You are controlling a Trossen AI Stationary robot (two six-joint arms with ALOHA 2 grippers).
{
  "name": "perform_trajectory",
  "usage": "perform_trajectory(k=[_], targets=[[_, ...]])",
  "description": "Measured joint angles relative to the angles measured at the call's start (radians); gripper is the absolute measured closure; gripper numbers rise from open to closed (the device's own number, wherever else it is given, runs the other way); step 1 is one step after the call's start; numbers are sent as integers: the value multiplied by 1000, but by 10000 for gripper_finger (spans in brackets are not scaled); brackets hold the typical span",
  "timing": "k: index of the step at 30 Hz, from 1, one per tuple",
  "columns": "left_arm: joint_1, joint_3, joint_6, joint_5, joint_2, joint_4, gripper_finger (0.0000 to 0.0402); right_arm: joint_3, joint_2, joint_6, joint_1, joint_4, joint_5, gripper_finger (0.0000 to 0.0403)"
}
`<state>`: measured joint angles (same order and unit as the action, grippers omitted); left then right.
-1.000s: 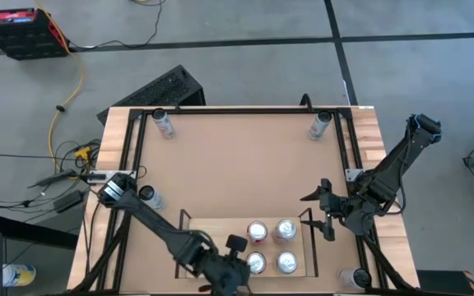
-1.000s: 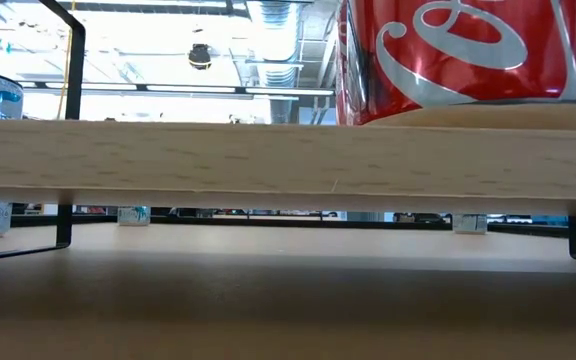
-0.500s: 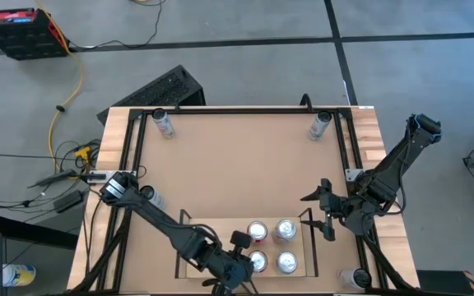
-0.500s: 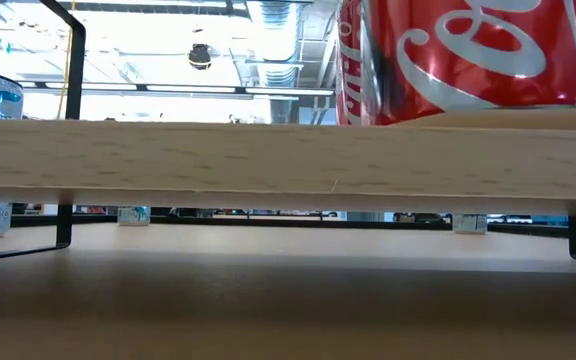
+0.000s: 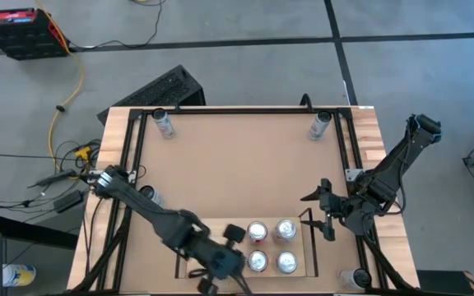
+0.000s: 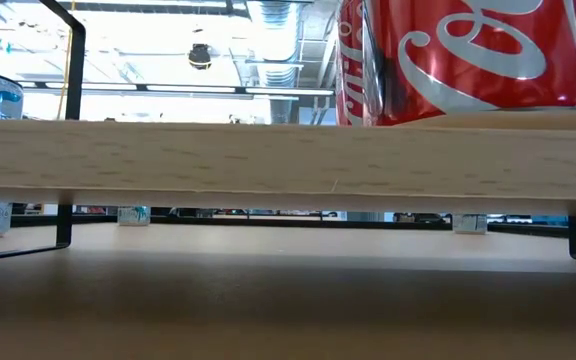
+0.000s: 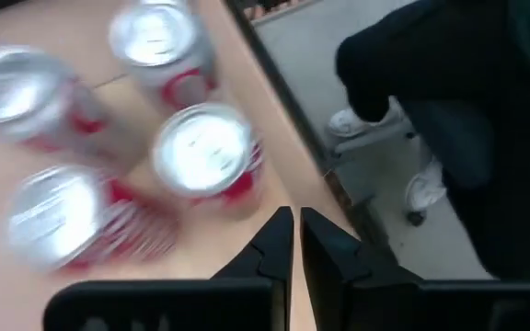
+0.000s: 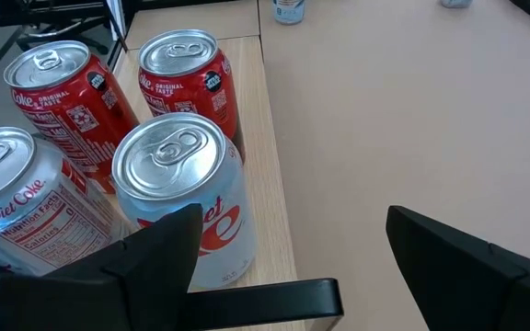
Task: Place canned beverage on shelf
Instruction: Put the bottom white blue soda can on the shelf
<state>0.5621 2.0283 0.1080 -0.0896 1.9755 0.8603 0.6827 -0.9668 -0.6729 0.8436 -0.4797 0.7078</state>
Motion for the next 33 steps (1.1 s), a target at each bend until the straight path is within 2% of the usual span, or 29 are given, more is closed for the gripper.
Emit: perform_trajectory(k=[2,5,9,13,17,21,24,28,33], targets=[[-1,20,1,-66,-44,117,391,0,0,0,0,1,0,33],[-13,8,73,-247,-133,310,391,0,-1,0,0,2,0,33],[-36,-60,311,-435,-278,547,391,0,-2,0,0,0,-2,33],[-55,-194,606,-499,-439,702,391,1,-1,0,0,-10,-2,33],[-65,-393,821,-513,-635,661,391,1,-2,-1,0,-12,-3,33],[-75,-583,930,-502,-783,559,391,1,-2,0,1,-13,-3,33],[-76,-681,1004,-491,-863,527,391,1,-2,-1,0,-13,-3,33],[-75,-750,1003,-490,-910,508,380,1,-2,-10,0,-13,-3,33],[-76,-755,984,-498,-915,486,339,1,-2,-15,0,-13,-3,33]])
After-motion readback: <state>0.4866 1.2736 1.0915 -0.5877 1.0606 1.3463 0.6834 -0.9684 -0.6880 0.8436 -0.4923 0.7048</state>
